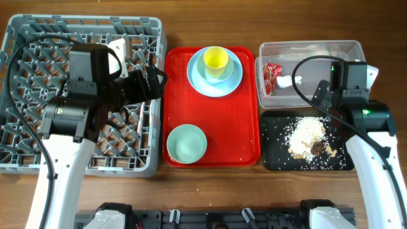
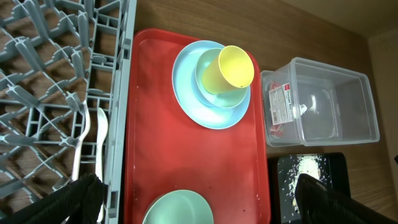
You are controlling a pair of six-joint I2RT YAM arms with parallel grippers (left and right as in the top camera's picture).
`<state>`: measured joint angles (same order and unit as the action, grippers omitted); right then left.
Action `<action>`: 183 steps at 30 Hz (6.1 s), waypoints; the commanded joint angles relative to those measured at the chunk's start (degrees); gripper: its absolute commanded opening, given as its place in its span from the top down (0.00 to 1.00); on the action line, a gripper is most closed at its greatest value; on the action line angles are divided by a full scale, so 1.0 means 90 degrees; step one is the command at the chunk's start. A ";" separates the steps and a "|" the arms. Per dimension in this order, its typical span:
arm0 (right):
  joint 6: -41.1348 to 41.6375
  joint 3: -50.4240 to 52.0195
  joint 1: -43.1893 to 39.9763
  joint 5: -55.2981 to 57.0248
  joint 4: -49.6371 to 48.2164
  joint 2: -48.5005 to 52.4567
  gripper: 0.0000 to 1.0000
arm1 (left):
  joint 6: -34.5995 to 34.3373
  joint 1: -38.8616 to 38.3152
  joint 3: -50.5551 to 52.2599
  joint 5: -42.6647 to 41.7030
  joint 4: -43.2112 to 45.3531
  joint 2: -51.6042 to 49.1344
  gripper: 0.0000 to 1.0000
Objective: Sort waste into correct bins and load items into the dishwasher rack
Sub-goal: 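Reach the left gripper to the green bowl and grasp it, then carry the green bowl into the dish rack and release it, then reach the left gripper to the yellow cup on the blue plate, then lift the yellow cup and place it in the dish rack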
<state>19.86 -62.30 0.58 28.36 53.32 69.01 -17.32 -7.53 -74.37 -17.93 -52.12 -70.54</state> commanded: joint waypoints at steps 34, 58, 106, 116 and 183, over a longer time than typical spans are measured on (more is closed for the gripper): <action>-0.0022 -0.0112 -0.0032 0.0107 -0.0012 0.0017 0.00 | -0.2346 -0.5425 0.2698 0.3487 0.1265 -0.2103 0.73; -0.0022 -0.0112 -0.0032 0.0109 -0.0012 0.0017 0.00 | 0.1957 0.0746 0.0454 -0.3099 -0.2761 0.0896 0.96; -0.0022 -0.0112 -0.0032 0.0107 -0.0015 0.0017 0.00 | 0.1525 0.1241 0.0544 -0.1515 -0.2822 0.0029 0.96; -0.0024 -0.0112 -0.0032 0.0107 -0.0012 0.0017 0.00 | -0.0702 -0.0593 0.1996 0.2001 -0.1110 -0.0015 0.96; -0.0024 -0.0112 -0.0032 0.0107 -0.0015 0.0017 0.00 | -0.0602 -0.3259 -0.4228 0.3432 0.0699 -0.6623 0.96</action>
<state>19.84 -62.35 0.54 28.56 53.21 69.21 -22.96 -37.12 -112.68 12.21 -46.22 -129.49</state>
